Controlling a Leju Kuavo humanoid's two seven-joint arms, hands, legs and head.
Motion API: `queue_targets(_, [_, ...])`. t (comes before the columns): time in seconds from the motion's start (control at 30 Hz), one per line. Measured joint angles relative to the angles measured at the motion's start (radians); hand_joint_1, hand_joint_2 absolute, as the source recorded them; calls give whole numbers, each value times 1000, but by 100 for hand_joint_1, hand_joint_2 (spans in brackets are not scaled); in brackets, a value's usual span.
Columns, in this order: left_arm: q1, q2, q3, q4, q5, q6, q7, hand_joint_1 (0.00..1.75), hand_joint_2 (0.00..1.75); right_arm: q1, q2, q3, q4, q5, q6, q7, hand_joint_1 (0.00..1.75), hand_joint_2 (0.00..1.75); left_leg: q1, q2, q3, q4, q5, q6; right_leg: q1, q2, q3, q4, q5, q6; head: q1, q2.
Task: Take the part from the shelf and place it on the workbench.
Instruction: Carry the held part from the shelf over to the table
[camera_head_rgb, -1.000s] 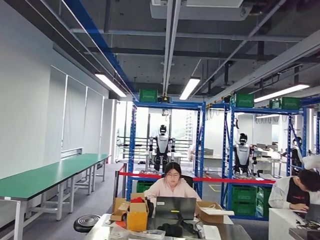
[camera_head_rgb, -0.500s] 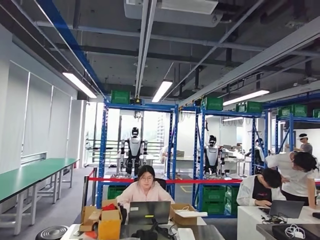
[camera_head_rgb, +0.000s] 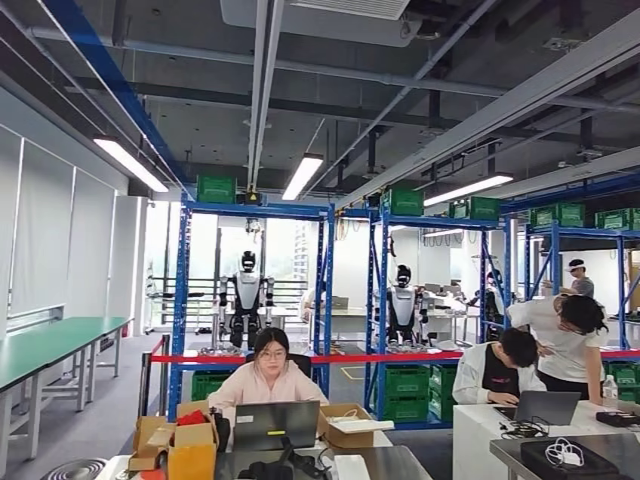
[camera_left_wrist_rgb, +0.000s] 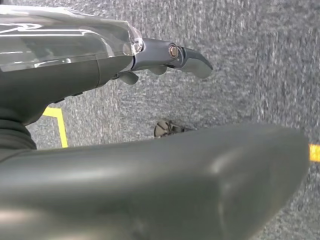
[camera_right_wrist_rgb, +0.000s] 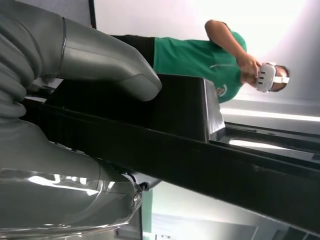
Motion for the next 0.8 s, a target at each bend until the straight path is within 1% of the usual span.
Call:
queue_targets(0.03, [0, 0, 0, 0, 0, 0, 0, 0, 175, 0, 0, 0, -1, 0, 0, 0, 175, 175, 1, -1, 4, 9, -3, -3, -1, 2, 11, -8, 6, -5, 0, 0])
queue_targets(0.07, [-1, -1, 0, 0, -1, 0, 0, 0, 175, -2, 1, 0, -2, 1, 0, -1, 175, 175, 1, -2, -2, 29, -13, -4, -3, 4, 22, -13, 5, -10, 0, 0])
queue_targets(0.1, [-3, -1, 0, 0, -1, -1, 0, 0, 175, -4, 2, 0, -2, 1, 0, -1, 175, 175, 1, -4, -22, 67, -32, -4, -4, 5, 31, -17, 4, -14, 0, 0])
queue_targets(0.13, [-3, -1, 0, 0, -1, -1, 0, 0, 175, -5, 3, 0, -3, 1, 0, -1, 175, 175, 1, -5, -54, 121, -55, -5, -3, 6, 37, -19, 0, -18, 0, 0])
queue_targets(0.17, [-3, 0, 0, 0, -1, -1, 0, 0, 175, -5, 3, 0, -2, 1, 0, -1, 175, 175, -1, -6, -93, 180, -80, -6, -2, 9, 41, -19, -5, -22, 0, 0])
queue_targets(0.2, [-1, 0, 0, 0, -1, -1, 0, 0, 175, -4, 4, 0, -2, 1, 0, -1, 175, 175, -2, -7, -130, 228, -96, -7, 0, 13, 45, -19, -10, -24, 0, 0])
queue_targets(0.23, [2, 0, 0, 0, -1, 0, 0, 0, 175, -2, 4, 0, -2, 1, 0, -1, 175, 175, -3, -7, -156, 250, -96, -7, 0, 17, 52, -19, -17, -25, 0, 0])
queue_targets(0.27, [4, 1, 0, 0, -1, 0, 0, 0, 175, 0, 4, 0, -2, 1, 0, -1, 175, 175, -5, -7, -165, 238, -76, -7, 1, 22, 62, -19, -24, -24, 0, 0])
queue_targets(0.3, [5, 1, 0, 0, -1, 0, 0, 0, 175, 0, 4, 0, -2, 1, 0, -1, 175, 175, -6, -8, -159, 194, -36, -5, 1, 26, 74, -19, -33, -22, 0, 0])
queue_targets(0.33, [6, 1, 0, 0, -1, 0, 0, 0, 175, 1, 4, 0, -2, 1, 0, -1, 175, 175, -8, -9, -146, 135, 14, -2, 0, 28, 86, -19, -43, -20, 0, 0])
queue_targets(0.37, [5, 1, 0, 0, -1, 0, 0, 0, 175, 1, 4, 0, -1, 1, 0, -1, 175, 175, -10, -11, -134, 81, 48, 2, 1, 29, 95, -18, -52, -17, 0, 0])
queue_targets(0.4, [4, 1, 0, 0, -2, 0, 0, 0, 175, 1, 4, 0, -1, 2, 0, -2, 175, 175, -14, -12, -126, 43, 70, 6, 0, 31, 100, -18, -59, -12, 0, 0])
queue_targets(0.43, [4, 2, 0, 0, -3, 0, 0, 0, 175, 2, 4, 0, -1, 2, 0, -2, 175, 175, -17, -13, -123, 24, 76, 10, 0, 32, 103, -18, -65, -6, 0, 0])
queue_targets(0.47, [4, 2, 0, 0, -4, 0, 0, 0, 175, 3, 4, 0, -1, 2, 1, -4, 175, 175, -20, -14, -123, 16, 69, 14, 0, 33, 105, -17, -67, 0, -1, 0])
queue_targets(0.53, [5, 2, 0, 0, -6, 0, -1, 0, 175, 5, 4, 0, -3, 2, 2, -5, 175, 175, -17, -14, -109, 5, 68, 24, -1, 31, 109, -11, -72, 12, 0, 0])
queue_targets(0.57, [5, 3, 0, 0, -7, 0, -1, 0, 175, 5, 3, 0, -3, 2, 3, -6, 175, 175, -14, -14, -99, -2, 66, 29, -2, 29, 102, 9, -76, 18, 0, 0])
queue_targets(0.6, [3, 3, 0, 0, -7, 0, -1, 0, 175, 4, 3, 0, -4, 2, 3, -7, 175, 175, -11, -14, -88, -7, 63, 32, -4, 26, 84, 46, -86, 25, 0, 0])
queue_targets(0.63, [2, 4, 0, 0, -7, 0, -1, 0, 175, 5, 3, 0, -4, 2, 3, -7, 175, 175, -10, -14, -79, -11, 58, 34, -7, 23, 52, 99, -102, 31, -1, 0])
queue_targets(0.7, [2, 4, 0, 0, -7, 0, -1, 0, 175, 9, 1, 0, -4, 2, 4, -7, 175, 175, -9, -14, -63, -14, 44, 34, -16, 21, -30, 214, -141, 41, -1, 0])
queue_targets(0.73, [3, 4, 0, 0, -7, 0, -1, 0, 175, 12, 0, 0, -4, 2, 4, -7, 175, 175, -8, -14, -53, -14, 34, 32, -20, 20, -62, 246, -149, 45, -1, 0])
queue_targets(0.77, [4, 4, 0, 0, -7, 0, -1, 0, 175, 14, -2, 0, -4, 2, 4, -7, 175, 175, -7, -14, -39, -14, 24, 29, -23, 18, -78, 244, -139, 49, -1, 0])
queue_targets(0.8, [4, 4, 0, 0, -7, 0, -1, 0, 175, 15, -3, 0, -3, 2, 4, -7, 175, 175, -5, -14, -23, -14, 12, 26, -26, 17, -79, 208, -109, 51, -1, 0])
